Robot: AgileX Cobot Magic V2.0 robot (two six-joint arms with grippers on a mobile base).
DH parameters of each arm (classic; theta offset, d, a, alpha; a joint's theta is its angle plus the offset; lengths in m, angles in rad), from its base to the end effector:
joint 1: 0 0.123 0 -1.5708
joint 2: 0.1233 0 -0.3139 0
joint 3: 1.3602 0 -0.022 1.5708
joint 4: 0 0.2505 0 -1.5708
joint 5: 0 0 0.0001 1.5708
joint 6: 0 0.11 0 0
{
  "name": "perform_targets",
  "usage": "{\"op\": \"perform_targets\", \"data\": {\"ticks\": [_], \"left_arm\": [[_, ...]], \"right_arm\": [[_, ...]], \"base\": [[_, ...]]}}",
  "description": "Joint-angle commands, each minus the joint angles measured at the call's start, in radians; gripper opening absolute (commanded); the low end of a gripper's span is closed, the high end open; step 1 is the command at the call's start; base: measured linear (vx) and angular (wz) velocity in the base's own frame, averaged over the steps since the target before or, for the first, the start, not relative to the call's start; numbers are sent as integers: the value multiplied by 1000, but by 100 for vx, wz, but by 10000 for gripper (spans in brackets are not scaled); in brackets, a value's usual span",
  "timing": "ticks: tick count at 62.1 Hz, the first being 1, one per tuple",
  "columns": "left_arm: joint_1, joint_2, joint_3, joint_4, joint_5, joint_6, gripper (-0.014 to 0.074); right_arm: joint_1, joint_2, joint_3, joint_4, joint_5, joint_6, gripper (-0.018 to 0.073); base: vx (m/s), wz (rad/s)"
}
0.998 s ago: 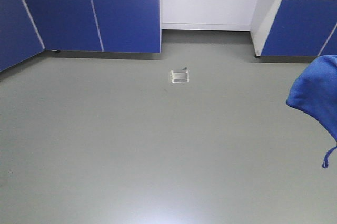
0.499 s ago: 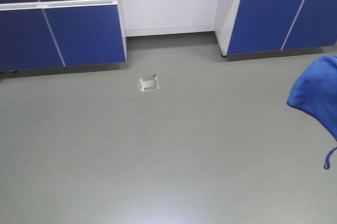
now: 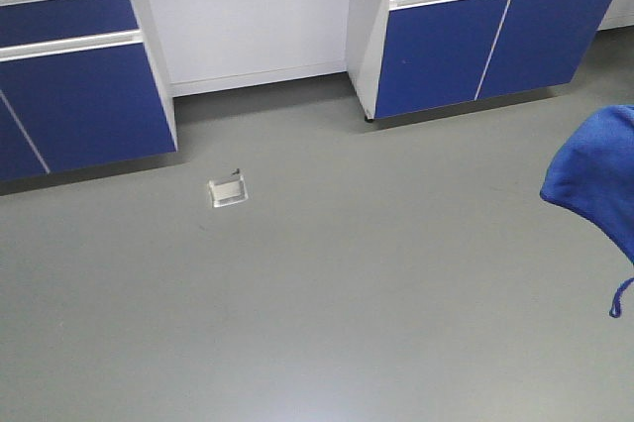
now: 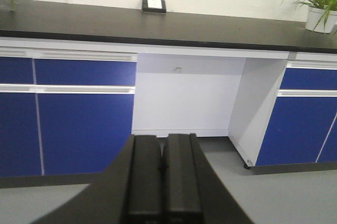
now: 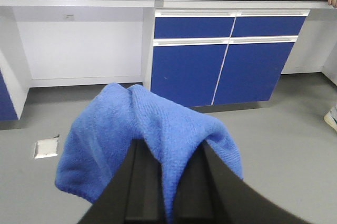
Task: Wipe right workspace with blue cloth
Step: 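Drive the base to the other bench holding the cloth in the right gripper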
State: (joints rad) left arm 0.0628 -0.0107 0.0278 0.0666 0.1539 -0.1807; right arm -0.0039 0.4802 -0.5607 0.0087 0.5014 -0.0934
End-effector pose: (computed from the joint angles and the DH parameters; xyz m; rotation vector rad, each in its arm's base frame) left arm 0.0459 0.0040 0.1885 -0.1545 1.6470 -0.0312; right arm 0.0888 0.0001 0.3286 -0.0808 1.9031 -0.0568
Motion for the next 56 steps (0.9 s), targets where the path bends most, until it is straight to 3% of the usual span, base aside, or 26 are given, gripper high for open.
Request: {"op": "perform_targets", "data": {"ticks": [1,56], "left_arm": [[-4,-17,32,0,-86,-8,-6],[-4,-17,32,0,-86,-8,-6]], "right_arm": [[-3,4,-29,-2,-83,-4,0],[-3,4,-29,-2,-83,-4,0]], "base": [[28,-18],[37,-2]]}}
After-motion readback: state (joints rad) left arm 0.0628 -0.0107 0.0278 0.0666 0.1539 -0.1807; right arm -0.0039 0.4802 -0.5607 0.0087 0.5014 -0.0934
